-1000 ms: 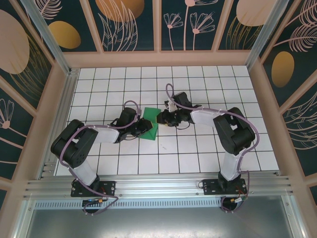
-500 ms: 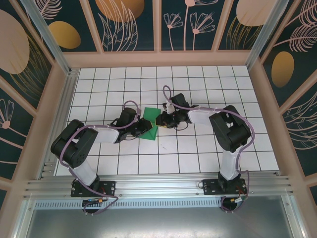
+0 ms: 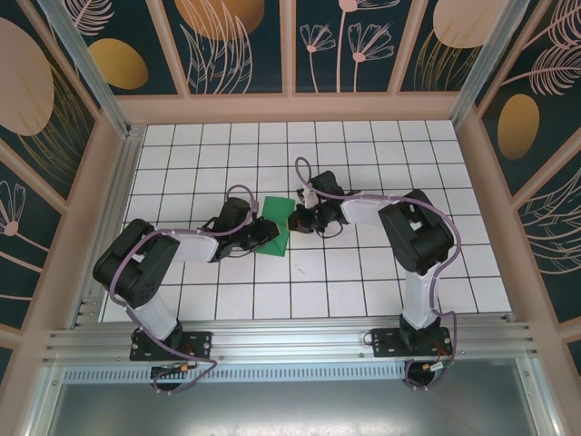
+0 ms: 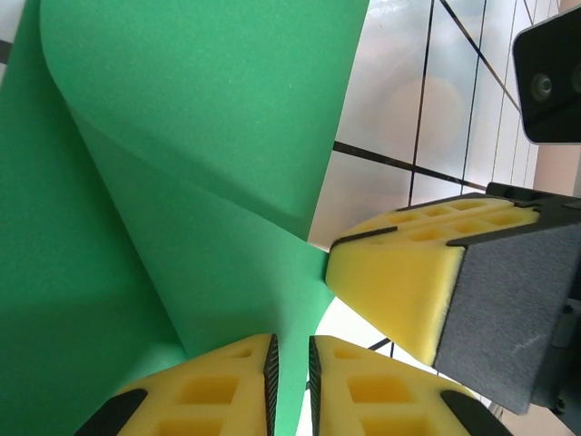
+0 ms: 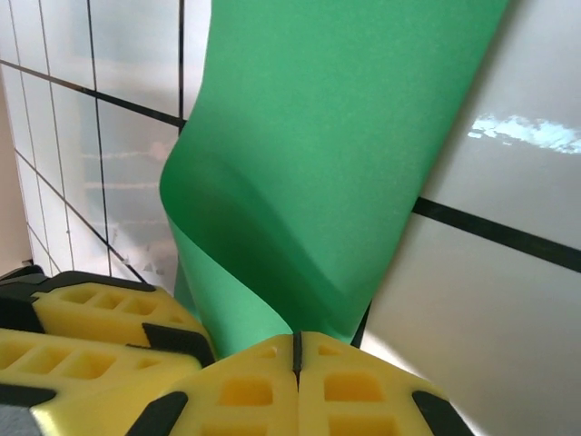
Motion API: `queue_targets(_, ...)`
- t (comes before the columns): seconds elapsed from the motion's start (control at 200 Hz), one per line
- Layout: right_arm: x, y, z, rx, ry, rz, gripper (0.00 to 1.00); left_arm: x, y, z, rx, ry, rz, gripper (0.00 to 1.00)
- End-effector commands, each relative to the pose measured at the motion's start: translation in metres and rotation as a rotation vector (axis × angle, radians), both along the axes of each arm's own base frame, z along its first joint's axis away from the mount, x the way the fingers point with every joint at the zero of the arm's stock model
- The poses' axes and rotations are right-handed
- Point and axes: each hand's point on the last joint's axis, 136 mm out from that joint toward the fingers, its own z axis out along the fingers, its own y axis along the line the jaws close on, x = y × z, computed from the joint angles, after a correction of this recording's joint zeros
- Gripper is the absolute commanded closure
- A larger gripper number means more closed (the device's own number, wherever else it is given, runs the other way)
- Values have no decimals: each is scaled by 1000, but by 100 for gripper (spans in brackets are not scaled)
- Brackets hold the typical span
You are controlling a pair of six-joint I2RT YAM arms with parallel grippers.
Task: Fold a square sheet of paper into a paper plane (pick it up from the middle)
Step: Fold the triangle a second time at the center of the table.
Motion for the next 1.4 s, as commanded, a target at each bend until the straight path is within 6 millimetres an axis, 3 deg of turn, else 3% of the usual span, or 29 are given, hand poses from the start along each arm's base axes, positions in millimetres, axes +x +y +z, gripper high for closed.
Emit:
queue_targets(0.0,6,4,-3,-29,-29,16,95,-1,-3,4,-9,-17,-23,79)
queue_targets(0.37,14,5,-8,-58,-41,17,94,-4,-5,0,-4,-5,-46,77)
queue_targets(0.661,15,4,-12,-80,-44,27,94,-9,11,-15,83,18,-13,74)
queue_targets(1.061,19,6,-10,-91,-56,29,94,-15,24,-32,186,64,-13,62)
queue_targets(1.396,26,7,-13,-112,-68,31,94,-18,25,-36,201,72,-27,67)
